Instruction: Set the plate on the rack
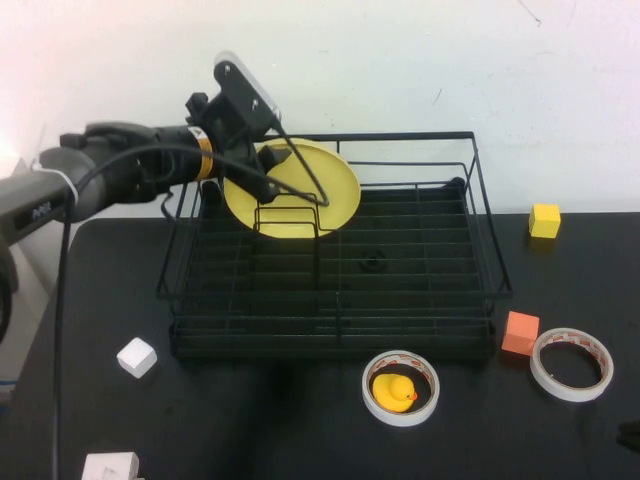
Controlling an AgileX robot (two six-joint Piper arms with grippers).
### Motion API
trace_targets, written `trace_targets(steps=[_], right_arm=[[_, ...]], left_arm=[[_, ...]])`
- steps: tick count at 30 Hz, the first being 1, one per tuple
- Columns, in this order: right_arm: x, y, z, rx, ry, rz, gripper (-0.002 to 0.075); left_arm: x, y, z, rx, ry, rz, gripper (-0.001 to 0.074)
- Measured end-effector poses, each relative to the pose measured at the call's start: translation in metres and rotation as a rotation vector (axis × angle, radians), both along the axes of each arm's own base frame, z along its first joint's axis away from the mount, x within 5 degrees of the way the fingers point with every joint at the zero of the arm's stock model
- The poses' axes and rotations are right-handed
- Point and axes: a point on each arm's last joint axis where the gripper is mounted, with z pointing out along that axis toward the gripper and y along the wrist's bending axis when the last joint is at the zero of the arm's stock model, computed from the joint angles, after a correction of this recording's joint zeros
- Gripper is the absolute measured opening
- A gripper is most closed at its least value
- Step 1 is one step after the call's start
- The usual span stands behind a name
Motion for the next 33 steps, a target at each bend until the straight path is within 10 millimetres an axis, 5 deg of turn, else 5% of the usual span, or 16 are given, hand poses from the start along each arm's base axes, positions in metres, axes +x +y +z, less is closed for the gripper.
trace_targets(steps=[3,9,14,20,28,33], right_arm=[[0.000,0.000,0.000,0.002,-0.006,-0.002,0.0002],[0.000,0.000,0.000,0.000,-0.006,-0.001,0.0002],[0.000,0.000,-0.001,-0.004,-0.004,-0.001,0.0002],[-0.002,-0.001,0.001,0.012,-0.011,-0.004,0.0002],[-0.005,-0.001,0.004,0.038,-0.016,-0.009,0.0001],[-0.004,0.000,0.005,0.045,-0.035,-0.013,0.0001]], left_arm=[[-0.008,-0.003,0.021,-0.037,0.021,0.004,0.0278],[-0.033,-0.004,0.091,-0.232,0.028,0.024,0.0036],[-0.070,0.003,0.154,-0.312,-0.047,0.001,0.0006],[-0.126,0.025,0.207,-0.284,-0.215,0.075,0.0001],[-0.218,0.073,0.221,-0.319,-0.328,0.374,0.0000],[-0.275,0.092,0.198,-0.249,-0.368,0.417,0.0000]])
